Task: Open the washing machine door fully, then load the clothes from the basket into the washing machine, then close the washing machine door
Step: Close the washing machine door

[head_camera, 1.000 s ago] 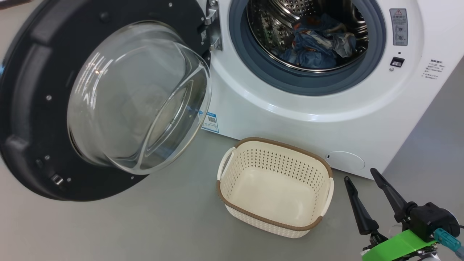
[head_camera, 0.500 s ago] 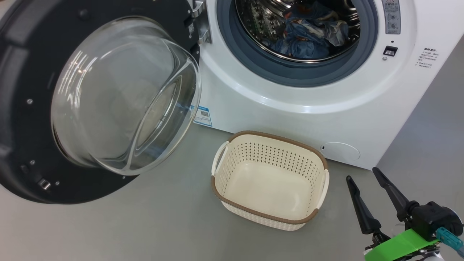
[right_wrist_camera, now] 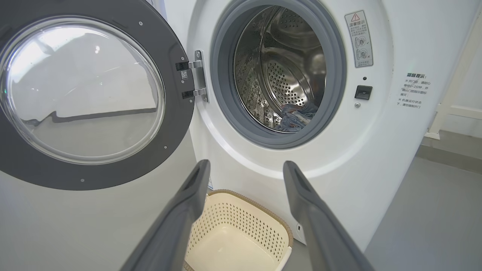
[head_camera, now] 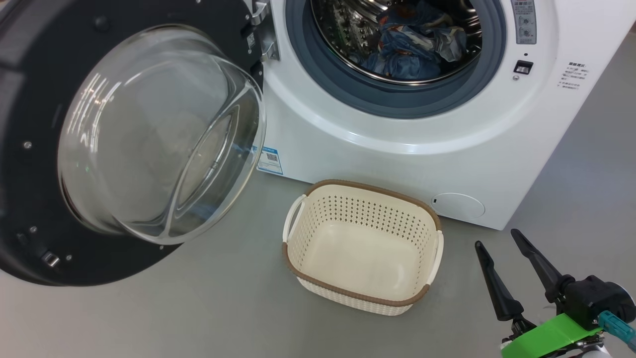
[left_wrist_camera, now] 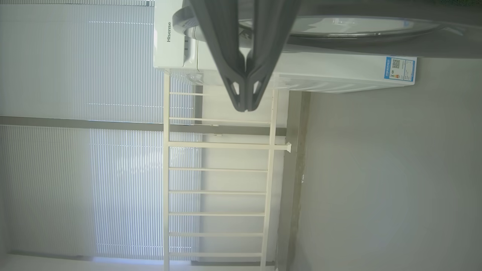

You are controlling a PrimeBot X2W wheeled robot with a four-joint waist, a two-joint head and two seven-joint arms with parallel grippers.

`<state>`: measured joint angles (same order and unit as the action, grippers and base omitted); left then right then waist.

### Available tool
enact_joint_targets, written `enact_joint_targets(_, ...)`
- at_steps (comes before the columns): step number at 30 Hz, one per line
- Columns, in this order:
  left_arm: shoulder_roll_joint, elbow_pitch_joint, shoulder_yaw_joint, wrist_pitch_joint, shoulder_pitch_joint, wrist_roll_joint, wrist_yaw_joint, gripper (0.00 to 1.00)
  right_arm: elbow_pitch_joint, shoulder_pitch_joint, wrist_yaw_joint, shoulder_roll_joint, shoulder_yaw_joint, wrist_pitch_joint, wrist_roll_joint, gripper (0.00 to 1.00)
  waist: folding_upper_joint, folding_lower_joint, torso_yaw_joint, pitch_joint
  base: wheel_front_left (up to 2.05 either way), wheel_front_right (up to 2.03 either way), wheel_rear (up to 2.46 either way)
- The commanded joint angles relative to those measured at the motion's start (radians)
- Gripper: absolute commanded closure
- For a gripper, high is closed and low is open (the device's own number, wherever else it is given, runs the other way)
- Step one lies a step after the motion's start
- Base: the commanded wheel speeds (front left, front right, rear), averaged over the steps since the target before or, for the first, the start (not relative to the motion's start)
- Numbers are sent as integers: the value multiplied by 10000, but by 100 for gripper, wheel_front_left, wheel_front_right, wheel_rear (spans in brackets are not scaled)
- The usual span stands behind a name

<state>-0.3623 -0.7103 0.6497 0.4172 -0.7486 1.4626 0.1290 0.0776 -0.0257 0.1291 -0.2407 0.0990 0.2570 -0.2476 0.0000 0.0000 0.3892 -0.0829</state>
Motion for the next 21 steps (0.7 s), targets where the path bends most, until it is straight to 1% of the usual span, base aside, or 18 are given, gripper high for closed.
enact_joint_targets(1, -566, 211, 26, 126, -137, -129, -15, 100, -219, -305, 16, -156, 236, 48, 39, 0, 0, 0, -35, 11, 0, 0, 0)
enact_joint_targets(21, -657, 91, -482, 944, -63, -310, 94, 100, -229, -322, 16, -170, 219, 48, 67, 0, 0, 0, -241, -37, 0, 0, 0)
